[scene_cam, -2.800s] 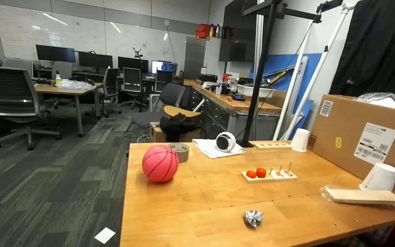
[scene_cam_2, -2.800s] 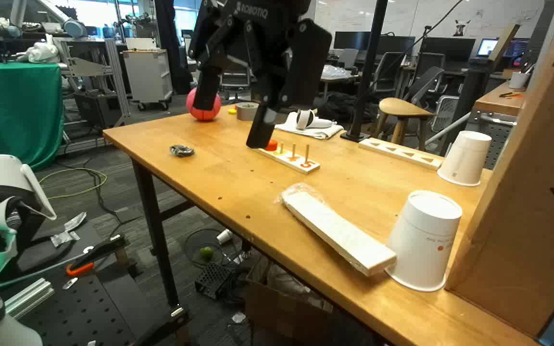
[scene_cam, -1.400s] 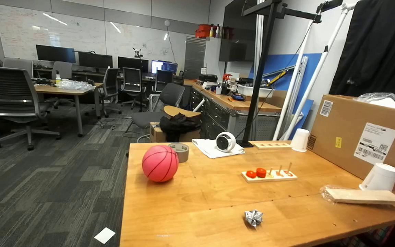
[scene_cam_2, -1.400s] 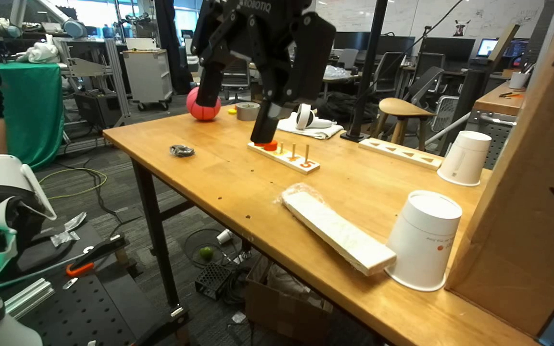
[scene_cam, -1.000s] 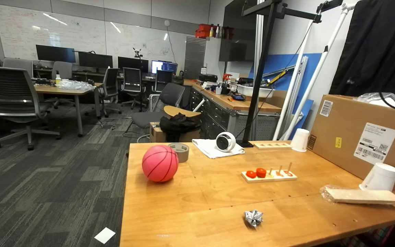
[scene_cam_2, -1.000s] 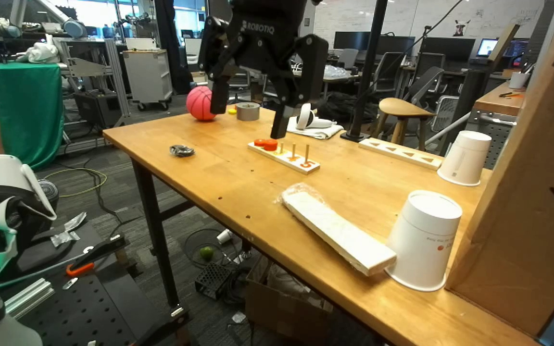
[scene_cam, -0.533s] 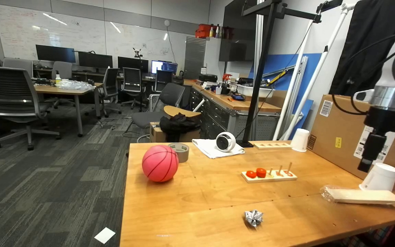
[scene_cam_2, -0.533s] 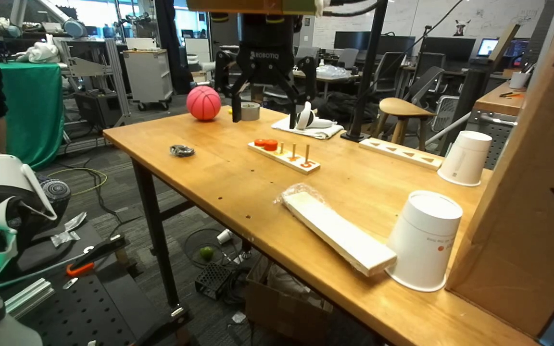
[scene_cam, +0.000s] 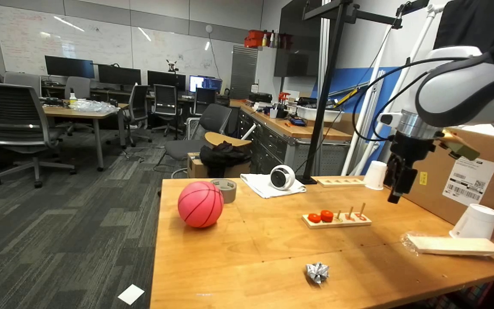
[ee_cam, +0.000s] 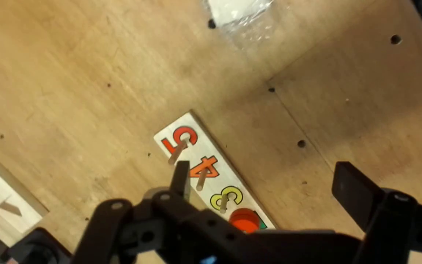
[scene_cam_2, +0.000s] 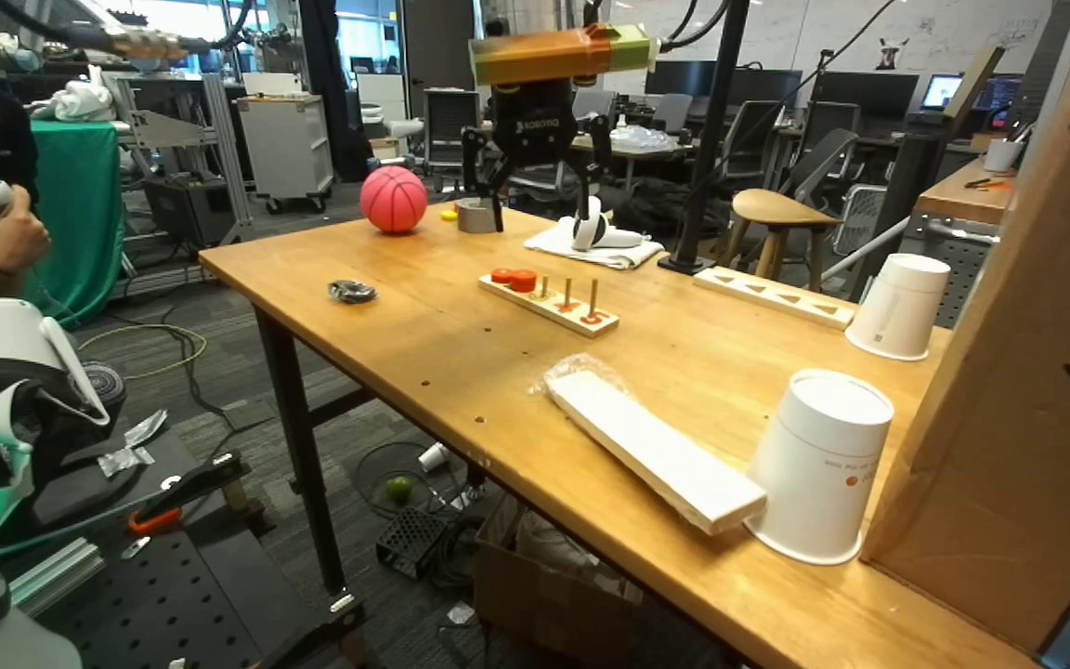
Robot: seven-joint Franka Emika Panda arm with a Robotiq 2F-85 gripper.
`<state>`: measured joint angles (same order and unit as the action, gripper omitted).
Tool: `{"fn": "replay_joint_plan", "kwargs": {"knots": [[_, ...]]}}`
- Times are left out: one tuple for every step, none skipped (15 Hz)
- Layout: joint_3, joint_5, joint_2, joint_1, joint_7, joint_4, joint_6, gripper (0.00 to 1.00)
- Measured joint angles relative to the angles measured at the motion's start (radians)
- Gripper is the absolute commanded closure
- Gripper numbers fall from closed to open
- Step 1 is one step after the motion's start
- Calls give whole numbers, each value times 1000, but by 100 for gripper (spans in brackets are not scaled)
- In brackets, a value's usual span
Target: Pick up the orange objects and place them at the end of the wooden object
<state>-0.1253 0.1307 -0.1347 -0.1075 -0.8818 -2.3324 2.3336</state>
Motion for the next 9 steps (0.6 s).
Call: {"fn": "replay_joint_plan", "kwargs": {"knots": [[9, -4, 37, 0, -49, 29, 18, 0], [17, -9, 69, 0, -98, 54, 33, 0], [25, -18, 97, 2, -150, 76, 48, 0], [34, -27, 122, 4, -203, 93, 61, 0], [44, -39, 144, 7, -257, 108, 71, 0], [56, -50, 161, 11, -311, 121, 76, 0], [69, -62, 176, 14, -364, 131, 80, 0], [84, -75, 188, 17, -416, 139, 85, 0], [98, -88, 198, 19, -468, 145, 88, 0]]}}
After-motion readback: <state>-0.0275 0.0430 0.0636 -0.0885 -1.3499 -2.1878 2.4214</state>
